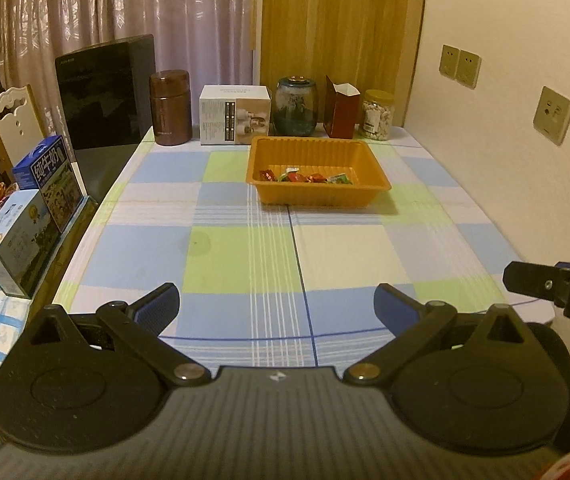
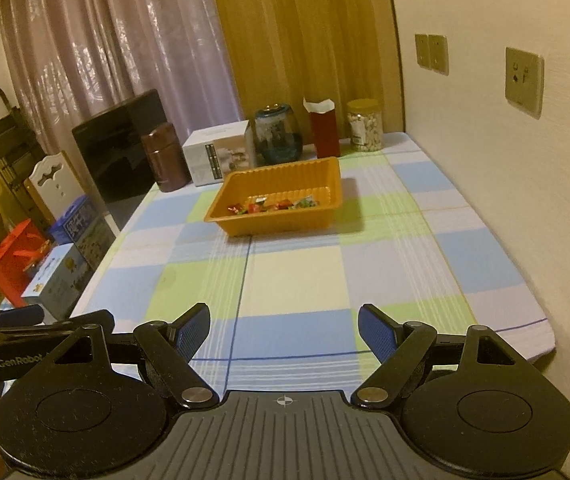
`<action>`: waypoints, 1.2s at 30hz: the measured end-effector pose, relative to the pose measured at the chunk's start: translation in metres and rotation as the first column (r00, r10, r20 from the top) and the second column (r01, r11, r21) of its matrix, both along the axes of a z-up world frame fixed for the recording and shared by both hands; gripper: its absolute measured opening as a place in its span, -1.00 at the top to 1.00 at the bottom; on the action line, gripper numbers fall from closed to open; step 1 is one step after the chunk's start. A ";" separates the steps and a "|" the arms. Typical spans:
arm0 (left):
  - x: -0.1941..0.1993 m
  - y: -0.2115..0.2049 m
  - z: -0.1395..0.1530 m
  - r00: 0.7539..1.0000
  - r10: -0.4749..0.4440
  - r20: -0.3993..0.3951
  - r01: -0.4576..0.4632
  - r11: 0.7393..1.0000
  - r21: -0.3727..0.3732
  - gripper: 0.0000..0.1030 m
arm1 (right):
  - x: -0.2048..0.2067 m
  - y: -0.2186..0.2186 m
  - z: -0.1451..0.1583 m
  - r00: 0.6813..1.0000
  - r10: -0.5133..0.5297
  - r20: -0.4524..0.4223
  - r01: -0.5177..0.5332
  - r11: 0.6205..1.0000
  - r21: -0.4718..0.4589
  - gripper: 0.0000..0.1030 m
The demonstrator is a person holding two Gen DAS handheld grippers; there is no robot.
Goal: Organize snacks
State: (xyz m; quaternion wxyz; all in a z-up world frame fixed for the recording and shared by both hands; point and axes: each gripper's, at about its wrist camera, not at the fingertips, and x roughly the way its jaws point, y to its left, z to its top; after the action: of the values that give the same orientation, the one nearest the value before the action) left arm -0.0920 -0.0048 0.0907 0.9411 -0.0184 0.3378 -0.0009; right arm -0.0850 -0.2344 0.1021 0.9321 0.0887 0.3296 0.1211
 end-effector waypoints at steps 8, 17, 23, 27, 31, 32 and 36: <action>-0.013 0.002 -0.001 1.000 0.008 0.005 -0.008 1.000 0.001 -0.99 | -0.018 0.007 0.000 1.000 0.003 0.022 -0.002 0.999 -0.034 -0.57; -0.017 0.005 -0.003 1.000 0.019 0.010 -0.020 1.000 0.004 -0.99 | -0.021 0.012 -0.008 1.000 0.015 0.018 -0.014 0.999 -0.042 -0.57; -0.016 0.003 -0.006 1.000 0.019 -0.001 -0.019 1.000 0.003 -0.99 | -0.020 0.011 -0.011 1.000 0.011 0.014 -0.011 0.999 -0.032 -0.57; -0.016 0.002 -0.008 1.000 0.019 -0.006 -0.019 1.000 0.005 -0.99 | -0.020 0.010 -0.013 1.000 0.006 0.009 -0.006 1.000 -0.023 -0.57; -0.016 0.000 -0.010 1.000 0.013 -0.010 -0.013 1.000 0.007 -0.99 | -0.021 0.009 -0.014 1.000 0.003 0.008 -0.003 1.000 -0.021 -0.57; -0.016 0.000 -0.011 1.000 0.011 -0.011 -0.011 1.000 0.007 -0.99 | -0.021 0.009 -0.014 1.000 0.002 0.007 -0.002 1.000 -0.020 -0.57; -0.017 -0.002 -0.012 1.000 0.009 -0.014 -0.009 1.000 0.008 -0.99 | -0.021 0.008 -0.015 1.000 0.000 0.005 0.000 1.000 -0.019 -0.57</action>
State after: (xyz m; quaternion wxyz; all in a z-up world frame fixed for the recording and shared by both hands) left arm -0.1086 -0.0064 0.0783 0.9388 -0.0162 0.3442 0.0047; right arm -0.1059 -0.2268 0.0867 0.9338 0.0796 0.3283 0.1183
